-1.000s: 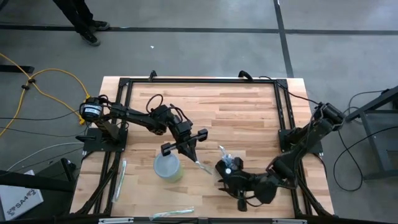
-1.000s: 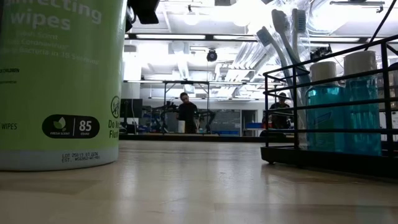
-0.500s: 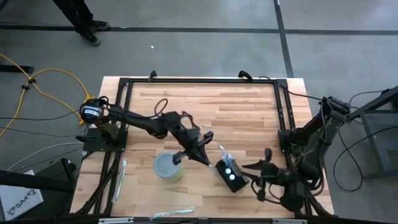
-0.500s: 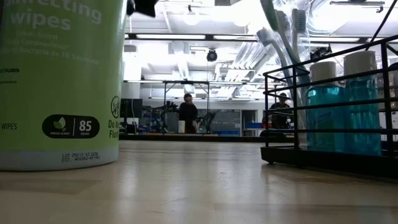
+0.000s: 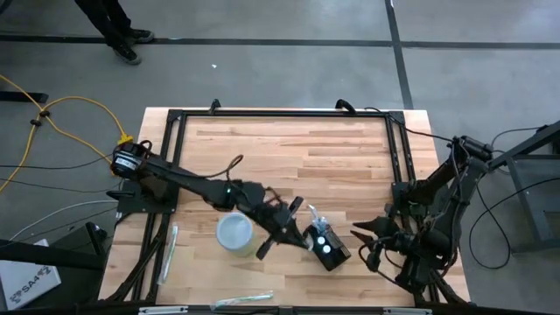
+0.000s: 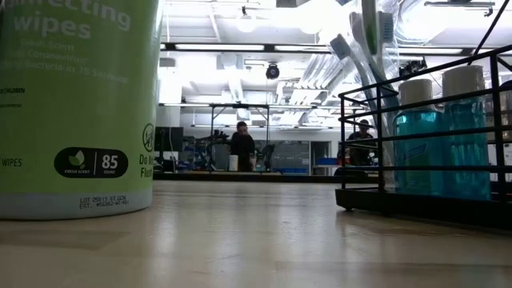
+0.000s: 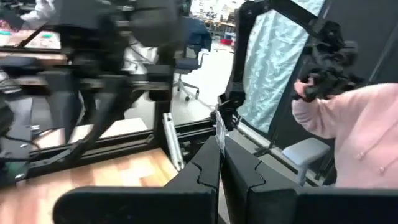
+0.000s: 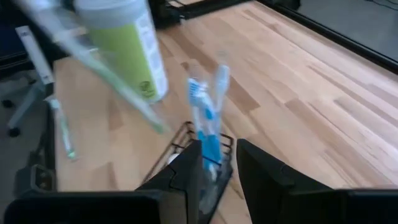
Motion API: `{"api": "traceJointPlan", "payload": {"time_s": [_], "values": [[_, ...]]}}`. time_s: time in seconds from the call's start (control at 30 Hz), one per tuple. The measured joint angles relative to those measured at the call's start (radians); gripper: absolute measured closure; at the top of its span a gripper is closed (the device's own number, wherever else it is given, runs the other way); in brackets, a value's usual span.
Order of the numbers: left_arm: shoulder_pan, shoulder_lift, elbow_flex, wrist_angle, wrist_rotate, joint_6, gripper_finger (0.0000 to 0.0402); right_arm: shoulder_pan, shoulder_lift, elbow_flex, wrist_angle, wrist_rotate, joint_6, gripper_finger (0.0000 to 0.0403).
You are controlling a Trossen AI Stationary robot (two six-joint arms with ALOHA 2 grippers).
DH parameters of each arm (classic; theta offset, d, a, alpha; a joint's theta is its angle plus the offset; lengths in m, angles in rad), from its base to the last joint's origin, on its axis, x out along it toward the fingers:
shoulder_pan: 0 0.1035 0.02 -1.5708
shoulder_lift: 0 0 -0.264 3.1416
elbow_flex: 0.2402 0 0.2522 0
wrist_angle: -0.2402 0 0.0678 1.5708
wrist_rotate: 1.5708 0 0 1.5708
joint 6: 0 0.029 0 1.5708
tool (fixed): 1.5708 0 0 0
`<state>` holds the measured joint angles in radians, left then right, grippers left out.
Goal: Pick & Place toothbrushing station
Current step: Put the right green toothbrush into the black mesh organizer
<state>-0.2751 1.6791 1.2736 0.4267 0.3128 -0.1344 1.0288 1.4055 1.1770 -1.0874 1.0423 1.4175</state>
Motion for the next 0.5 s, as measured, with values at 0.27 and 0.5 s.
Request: {"api": "traceJointPlan", "payload": {"time_s": [0.27,0.5], "values": [[-0.069,0.006,0.006,0.029,-0.049,0.011,0.0401,0.005,0.001,0.0,-0.162,-0.042,0.181,0.0312],[-0.054,0.04,0.063,0.011,-0.044,0.014,0.0401,-0.01,0.04,-0.002,-0.226,-0.107,0.291,0.0312]]}}
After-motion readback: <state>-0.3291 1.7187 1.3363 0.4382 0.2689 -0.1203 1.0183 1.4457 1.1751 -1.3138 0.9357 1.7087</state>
